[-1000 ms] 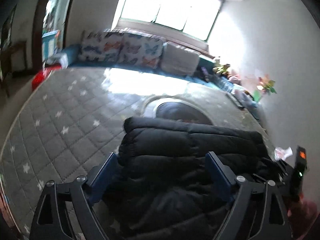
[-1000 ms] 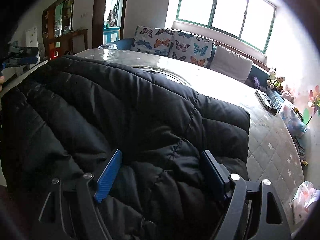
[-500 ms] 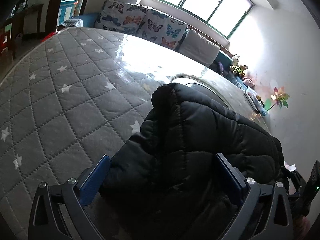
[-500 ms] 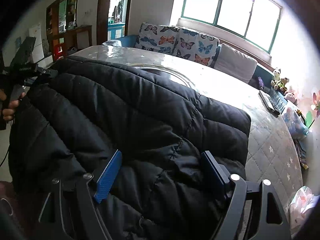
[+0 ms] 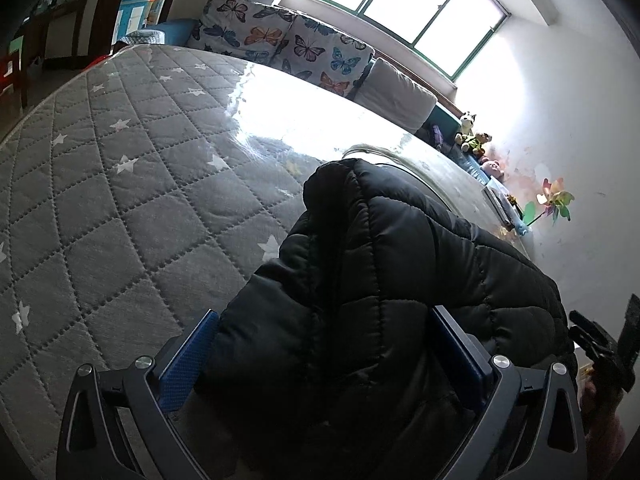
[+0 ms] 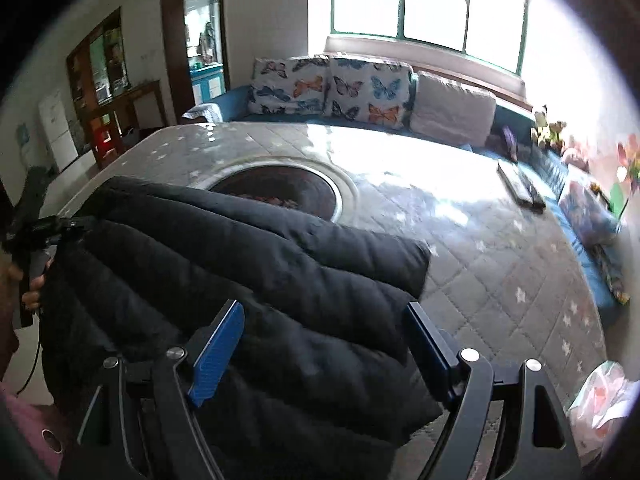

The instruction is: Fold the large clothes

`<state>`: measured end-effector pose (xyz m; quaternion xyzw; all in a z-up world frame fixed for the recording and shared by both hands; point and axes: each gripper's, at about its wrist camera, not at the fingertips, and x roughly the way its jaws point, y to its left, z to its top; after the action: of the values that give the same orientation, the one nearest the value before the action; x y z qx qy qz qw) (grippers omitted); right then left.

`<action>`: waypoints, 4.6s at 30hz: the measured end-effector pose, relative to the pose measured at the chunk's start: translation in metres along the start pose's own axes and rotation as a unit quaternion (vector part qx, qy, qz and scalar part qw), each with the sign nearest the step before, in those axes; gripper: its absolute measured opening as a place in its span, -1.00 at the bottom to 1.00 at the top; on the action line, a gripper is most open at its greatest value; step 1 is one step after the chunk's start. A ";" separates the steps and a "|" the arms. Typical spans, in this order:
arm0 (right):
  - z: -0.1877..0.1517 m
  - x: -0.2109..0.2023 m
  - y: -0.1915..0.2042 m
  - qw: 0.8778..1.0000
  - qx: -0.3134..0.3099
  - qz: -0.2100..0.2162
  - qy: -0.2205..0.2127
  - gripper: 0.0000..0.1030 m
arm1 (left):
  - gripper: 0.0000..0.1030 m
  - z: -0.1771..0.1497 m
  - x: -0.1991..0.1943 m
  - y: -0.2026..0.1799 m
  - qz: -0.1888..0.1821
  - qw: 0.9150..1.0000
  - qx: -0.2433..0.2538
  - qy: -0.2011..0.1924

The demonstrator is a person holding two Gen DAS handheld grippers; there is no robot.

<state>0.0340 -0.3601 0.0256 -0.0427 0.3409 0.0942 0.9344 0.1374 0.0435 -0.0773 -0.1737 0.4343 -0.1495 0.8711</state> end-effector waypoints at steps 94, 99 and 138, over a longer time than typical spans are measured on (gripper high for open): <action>-0.046 0.046 -0.064 0.943 0.216 0.239 0.083 1.00 | 0.69 -0.015 0.009 -0.003 -0.002 0.999 -0.010 -0.047; -0.031 0.036 -0.057 0.951 0.197 0.230 0.064 0.81 | 0.32 0.003 0.001 -0.021 0.021 0.997 0.028 -0.063; 0.110 0.109 -0.034 0.990 0.089 0.086 0.061 0.41 | 0.19 0.128 0.043 -0.081 0.140 0.971 0.191 -0.041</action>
<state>0.1921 -0.3614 0.0395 0.0647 0.4068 0.1408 0.9003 0.2571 -0.0240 -0.0006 0.0526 0.3813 -0.0992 0.9176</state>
